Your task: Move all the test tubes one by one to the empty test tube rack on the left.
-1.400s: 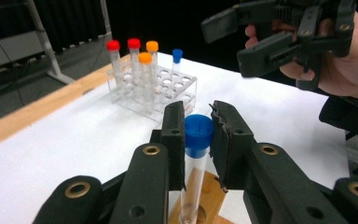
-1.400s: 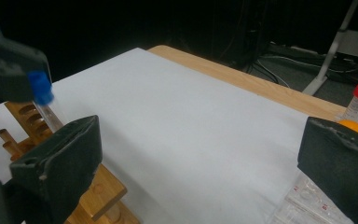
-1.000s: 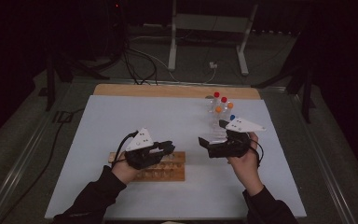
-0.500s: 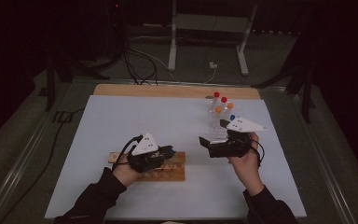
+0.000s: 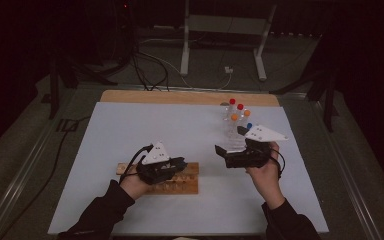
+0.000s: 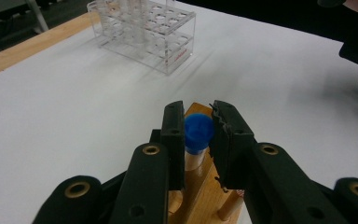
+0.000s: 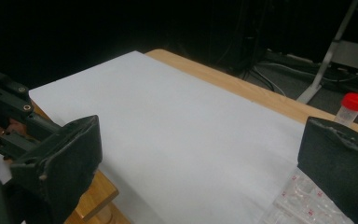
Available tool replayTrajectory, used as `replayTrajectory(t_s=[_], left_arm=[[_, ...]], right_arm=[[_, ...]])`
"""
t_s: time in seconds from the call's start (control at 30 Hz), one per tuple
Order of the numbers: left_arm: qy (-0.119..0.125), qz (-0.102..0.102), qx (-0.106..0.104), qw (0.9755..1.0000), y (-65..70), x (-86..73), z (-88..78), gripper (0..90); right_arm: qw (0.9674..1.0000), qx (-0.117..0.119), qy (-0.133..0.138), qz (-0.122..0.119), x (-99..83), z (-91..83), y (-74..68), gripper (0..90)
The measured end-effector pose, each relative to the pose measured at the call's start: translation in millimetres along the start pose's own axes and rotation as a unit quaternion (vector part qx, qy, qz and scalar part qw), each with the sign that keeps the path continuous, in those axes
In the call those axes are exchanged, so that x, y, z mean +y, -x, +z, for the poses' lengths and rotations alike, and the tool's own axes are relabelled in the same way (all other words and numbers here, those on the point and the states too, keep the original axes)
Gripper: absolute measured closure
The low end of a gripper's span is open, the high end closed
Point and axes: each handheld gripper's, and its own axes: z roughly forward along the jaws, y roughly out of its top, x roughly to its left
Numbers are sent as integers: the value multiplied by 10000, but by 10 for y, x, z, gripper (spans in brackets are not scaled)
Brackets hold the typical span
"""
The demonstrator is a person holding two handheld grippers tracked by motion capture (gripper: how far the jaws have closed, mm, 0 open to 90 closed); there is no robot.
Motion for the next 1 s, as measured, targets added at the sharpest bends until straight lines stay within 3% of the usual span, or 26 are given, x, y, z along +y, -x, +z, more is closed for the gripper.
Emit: replayTrajectory(t_s=[0.23, 0.43, 0.63, 0.73, 0.87, 1.0], left_arm=[[-41, 0, -68, 10000, -8, 12, -6, 746], [321, -77, -123, 9994, -30, -6, -119, 491], [777, -68, -140, 9969, -49, -40, -297, 313], [853, -101, -80, 9963, -57, -54, -366, 220], [938, -318, -42, 9951, -83, -57, -445, 94], [1008, -302, 60, 9944, -105, -64, -519, 23]], right_arm=[[9999, -7, 102, -45, 19, -31, 33, 0], [9992, 82, 319, -232, 69, -105, 108, 0], [9997, -62, 230, 68, 97, -196, 287, 0], [9995, -216, 190, 122, 66, -213, 394, 51], [9990, -372, 115, 238, 0, -216, 553, 69], [9972, -597, -6, 455, -90, -213, 735, 91]])
